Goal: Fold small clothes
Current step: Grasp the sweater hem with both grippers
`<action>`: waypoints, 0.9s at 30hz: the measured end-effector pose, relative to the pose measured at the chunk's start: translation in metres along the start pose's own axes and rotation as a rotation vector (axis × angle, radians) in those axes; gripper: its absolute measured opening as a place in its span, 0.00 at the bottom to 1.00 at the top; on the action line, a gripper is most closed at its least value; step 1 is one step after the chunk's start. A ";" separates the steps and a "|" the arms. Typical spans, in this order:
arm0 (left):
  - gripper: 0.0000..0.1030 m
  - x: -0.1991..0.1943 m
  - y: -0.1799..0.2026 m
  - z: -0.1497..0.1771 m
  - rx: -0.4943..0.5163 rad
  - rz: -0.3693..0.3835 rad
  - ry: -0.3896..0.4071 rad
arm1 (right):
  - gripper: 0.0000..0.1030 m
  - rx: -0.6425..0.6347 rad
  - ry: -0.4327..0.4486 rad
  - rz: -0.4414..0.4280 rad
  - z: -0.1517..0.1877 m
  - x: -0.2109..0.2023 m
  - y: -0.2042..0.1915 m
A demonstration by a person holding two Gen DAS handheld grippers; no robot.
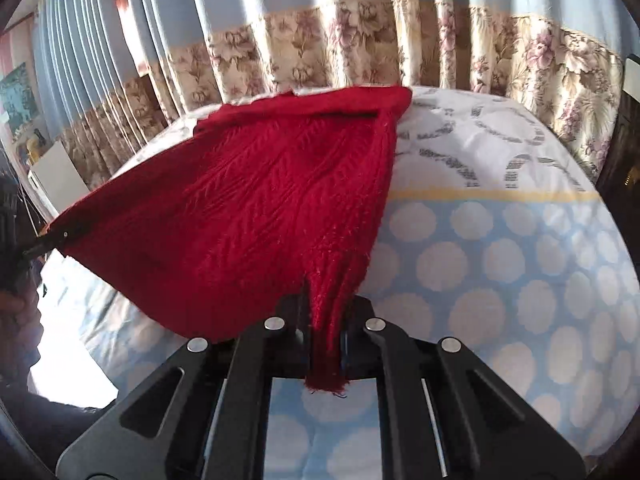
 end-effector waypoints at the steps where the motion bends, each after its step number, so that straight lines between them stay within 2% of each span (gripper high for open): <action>1: 0.14 0.005 -0.004 0.006 -0.015 0.000 -0.024 | 0.09 0.018 -0.020 0.000 0.003 -0.001 0.007; 3: 0.14 0.016 -0.009 0.018 -0.040 0.000 -0.070 | 0.09 0.064 -0.067 -0.007 0.012 0.007 0.020; 6: 0.14 0.021 -0.010 0.022 -0.048 -0.011 -0.072 | 0.09 0.072 -0.100 -0.003 0.020 0.015 0.021; 14: 0.14 0.015 -0.009 -0.001 -0.030 -0.016 -0.029 | 0.09 0.060 -0.059 -0.020 0.003 0.004 0.016; 19: 0.17 0.031 -0.012 0.021 -0.019 -0.064 -0.077 | 0.13 0.049 -0.076 -0.012 0.005 0.008 0.018; 21: 0.26 0.033 -0.008 0.030 0.031 -0.121 -0.056 | 0.14 0.060 -0.103 -0.004 0.015 0.017 0.022; 22: 0.34 0.031 -0.006 0.032 0.054 -0.147 -0.046 | 0.14 0.065 -0.119 0.007 0.022 0.022 0.023; 23: 0.51 0.030 -0.005 0.033 0.067 -0.171 -0.041 | 0.19 0.066 -0.131 0.019 0.029 0.025 0.023; 25: 0.74 0.027 -0.007 0.038 0.058 -0.184 -0.034 | 0.27 0.058 -0.123 0.041 0.037 0.025 0.022; 26: 0.74 0.026 -0.008 0.041 0.054 -0.182 -0.032 | 0.37 0.056 -0.120 0.046 0.040 0.024 0.021; 27: 0.74 0.026 -0.008 0.044 0.058 -0.184 -0.035 | 0.42 0.059 -0.115 0.039 0.043 0.022 0.021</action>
Point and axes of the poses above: each gripper's, at about its wrist camera, not at the fingertips, and x roughly the way its jaws point, y to its right, z to its underside, the point moved 4 cm from there along x, roughly the way its jaws point, and after that the axes turned 3 degrees about x, right-handed, at the moved point
